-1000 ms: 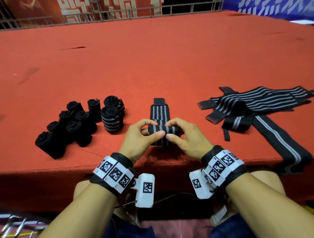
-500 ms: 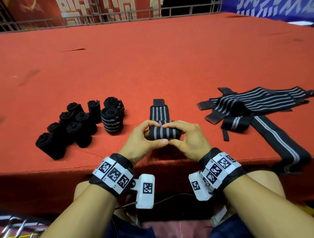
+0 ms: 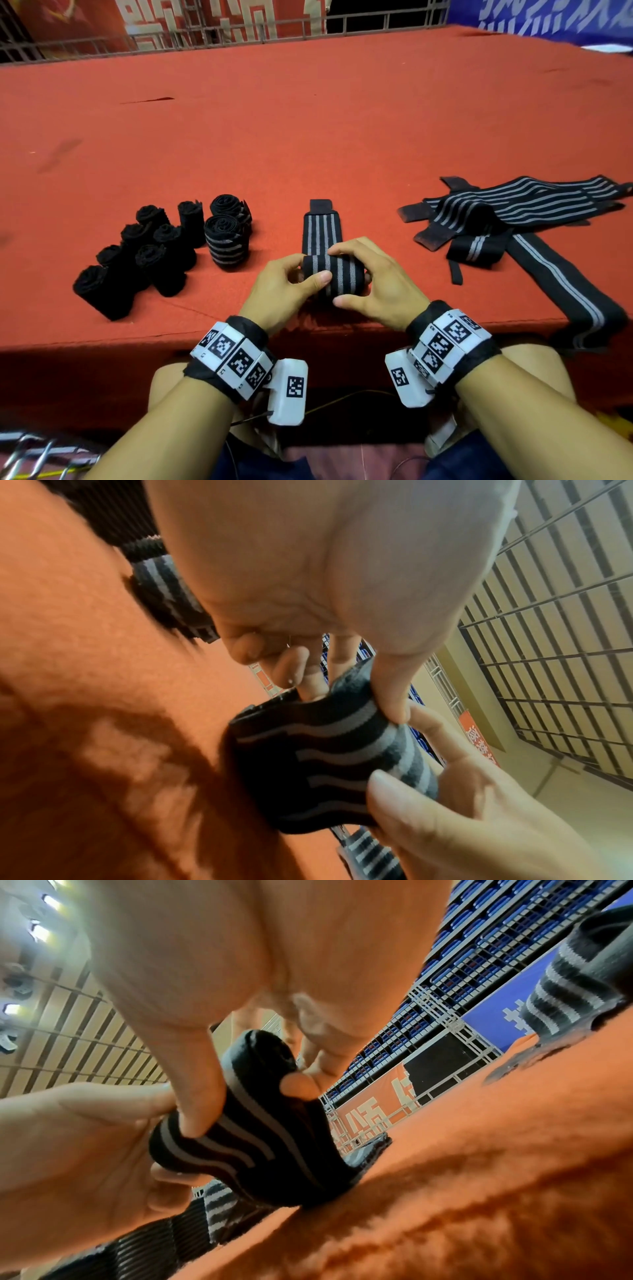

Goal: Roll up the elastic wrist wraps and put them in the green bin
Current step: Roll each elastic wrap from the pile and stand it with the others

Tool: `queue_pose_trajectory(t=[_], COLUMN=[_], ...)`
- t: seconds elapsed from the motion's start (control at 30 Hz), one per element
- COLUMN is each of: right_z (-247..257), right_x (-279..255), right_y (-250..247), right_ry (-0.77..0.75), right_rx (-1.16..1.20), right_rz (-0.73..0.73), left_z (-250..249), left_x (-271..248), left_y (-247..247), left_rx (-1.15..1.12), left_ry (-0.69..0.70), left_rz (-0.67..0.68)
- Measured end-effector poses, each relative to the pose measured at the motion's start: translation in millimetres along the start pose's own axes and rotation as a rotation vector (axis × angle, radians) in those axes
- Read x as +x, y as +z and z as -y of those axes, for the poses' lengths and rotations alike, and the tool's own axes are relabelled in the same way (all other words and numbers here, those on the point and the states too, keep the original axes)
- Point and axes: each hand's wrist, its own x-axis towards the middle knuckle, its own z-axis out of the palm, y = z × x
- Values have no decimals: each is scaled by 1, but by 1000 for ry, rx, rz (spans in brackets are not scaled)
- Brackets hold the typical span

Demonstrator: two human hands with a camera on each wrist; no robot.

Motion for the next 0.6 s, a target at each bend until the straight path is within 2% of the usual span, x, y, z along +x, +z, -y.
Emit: queue_pose_trajectory(t=[0.2, 0.43, 0.6], right_z=[-7, -9, -15], right_x=[0, 1, 2], right_y=[3, 0, 4], right_ry=[20, 82, 70], right_rx=[-34, -119, -153], right_rz=[-1, 52, 138], left_z=[5, 9, 15], left_x=[0, -2, 3], left_y=[2, 3, -1], left_rx=[62, 317, 441], left_ry=[-39, 153, 59], left_rz=[-25, -12, 39])
